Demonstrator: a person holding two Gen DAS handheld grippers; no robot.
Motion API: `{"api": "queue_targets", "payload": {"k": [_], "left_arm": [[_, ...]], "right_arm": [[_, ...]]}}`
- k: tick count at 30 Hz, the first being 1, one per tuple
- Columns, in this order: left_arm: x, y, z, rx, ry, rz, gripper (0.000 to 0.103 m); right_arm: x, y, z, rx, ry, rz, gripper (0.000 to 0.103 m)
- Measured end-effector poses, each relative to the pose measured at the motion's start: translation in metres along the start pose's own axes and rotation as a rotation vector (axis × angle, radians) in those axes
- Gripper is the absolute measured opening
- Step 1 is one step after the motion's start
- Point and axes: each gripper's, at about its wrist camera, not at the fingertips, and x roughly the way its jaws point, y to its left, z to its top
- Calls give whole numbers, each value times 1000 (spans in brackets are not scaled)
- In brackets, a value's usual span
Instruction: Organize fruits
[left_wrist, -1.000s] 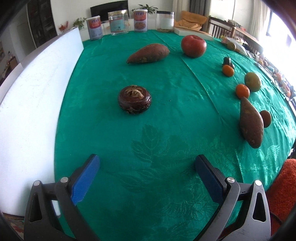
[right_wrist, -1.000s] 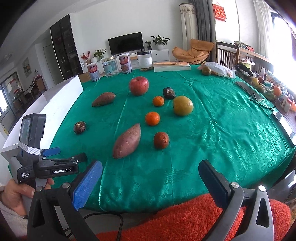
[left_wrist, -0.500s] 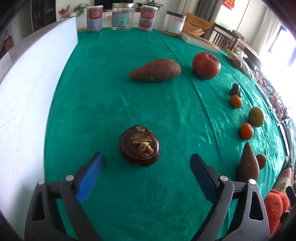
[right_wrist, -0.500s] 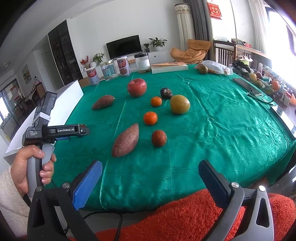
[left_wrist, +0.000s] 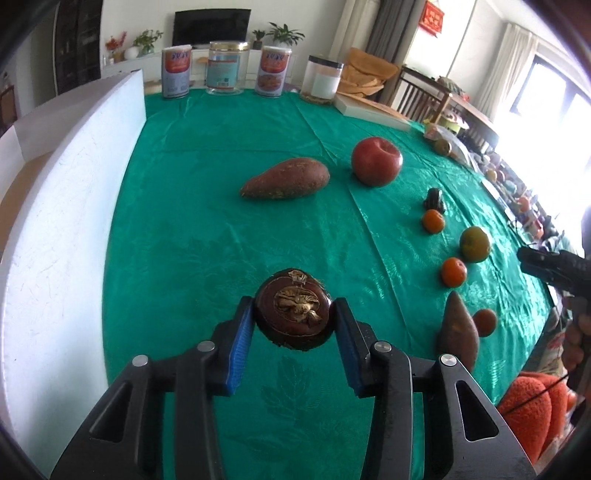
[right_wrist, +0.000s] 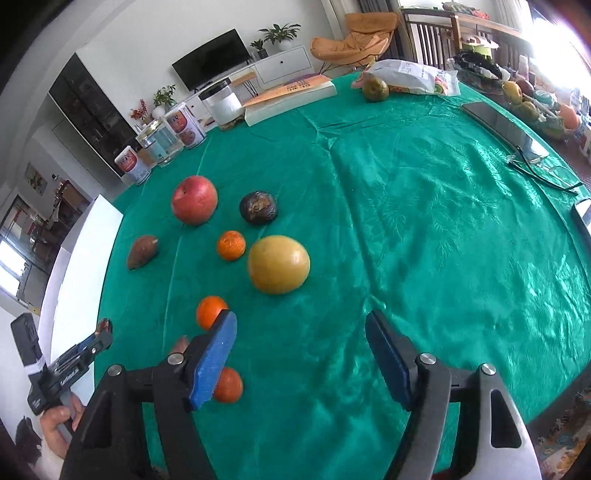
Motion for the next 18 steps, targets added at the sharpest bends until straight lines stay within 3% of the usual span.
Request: {"api": "queue_targets", "payload": {"k": [2, 7, 13, 15, 17, 18], "left_arm": [[-10, -5, 1, 5, -11, -18, 44], [-20, -10, 3, -2, -11, -56, 44], [-26, -13, 1, -7, -4, -77, 44], [-30, -11, 1, -6, -5, -76, 44], [-35, -10, 0, -4, -10, -76, 44], [-38, -8, -1, -5, -12, -76, 44]], "right_arm": [[20, 5, 19, -11, 58, 17, 73], [54, 22, 60, 19, 60, 10, 73], [117, 55, 94, 5, 167, -3, 73], [132, 62, 96, -10, 191, -47, 66], [135, 66, 98, -38, 174, -109, 41], [135, 66, 97, -36, 177, -106, 41]]}}
